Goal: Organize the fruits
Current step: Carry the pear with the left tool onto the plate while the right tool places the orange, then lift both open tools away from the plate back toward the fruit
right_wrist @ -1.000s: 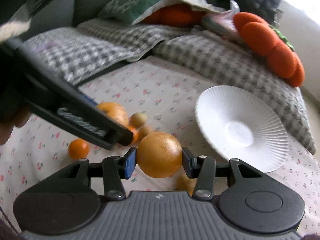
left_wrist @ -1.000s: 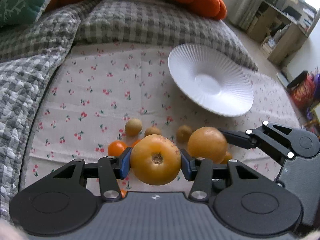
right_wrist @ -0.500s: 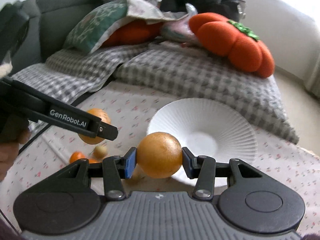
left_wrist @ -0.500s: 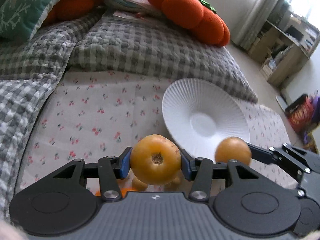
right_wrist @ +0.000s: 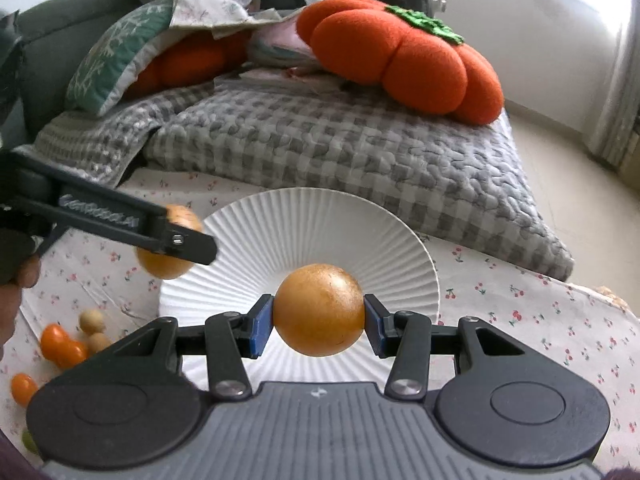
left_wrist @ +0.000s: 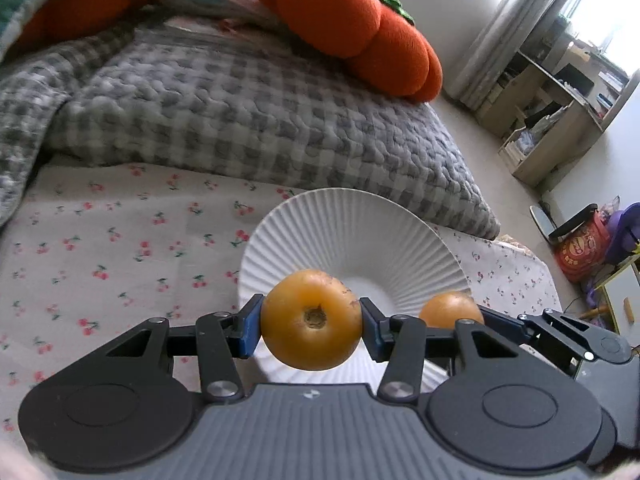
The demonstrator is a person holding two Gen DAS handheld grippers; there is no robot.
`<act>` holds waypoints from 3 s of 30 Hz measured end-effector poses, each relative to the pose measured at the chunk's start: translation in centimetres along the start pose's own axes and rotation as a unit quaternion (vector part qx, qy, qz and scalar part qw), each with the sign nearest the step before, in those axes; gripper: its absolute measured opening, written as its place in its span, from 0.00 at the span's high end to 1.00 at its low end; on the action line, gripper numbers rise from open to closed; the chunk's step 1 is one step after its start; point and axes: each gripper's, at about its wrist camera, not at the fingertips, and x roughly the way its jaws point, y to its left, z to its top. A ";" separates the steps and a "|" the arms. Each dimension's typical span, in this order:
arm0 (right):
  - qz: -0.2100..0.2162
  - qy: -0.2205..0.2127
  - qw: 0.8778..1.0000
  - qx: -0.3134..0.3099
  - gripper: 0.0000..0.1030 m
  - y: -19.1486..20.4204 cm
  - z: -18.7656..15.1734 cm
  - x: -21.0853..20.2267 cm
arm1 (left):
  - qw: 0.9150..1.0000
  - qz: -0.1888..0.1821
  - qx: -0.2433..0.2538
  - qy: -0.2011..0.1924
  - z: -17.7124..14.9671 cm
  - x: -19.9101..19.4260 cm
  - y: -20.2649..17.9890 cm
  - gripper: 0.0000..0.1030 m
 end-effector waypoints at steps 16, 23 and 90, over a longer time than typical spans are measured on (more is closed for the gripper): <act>-0.013 -0.016 0.999 -0.037 0.58 -1.2 0.1 3.4 | 1.000 -0.009 0.014 0.001 1.3 4.7 -2.5 0.60; -0.032 -0.037 0.995 -0.085 0.57 -0.3 -0.5 4.3 | 1.000 -0.007 0.014 -0.002 1.4 6.4 -2.0 0.60; -0.092 -0.022 0.993 0.075 0.01 4.8 -3.0 -11.4 | 0.991 0.069 0.076 -0.085 -7.6 -13.0 -0.6 0.08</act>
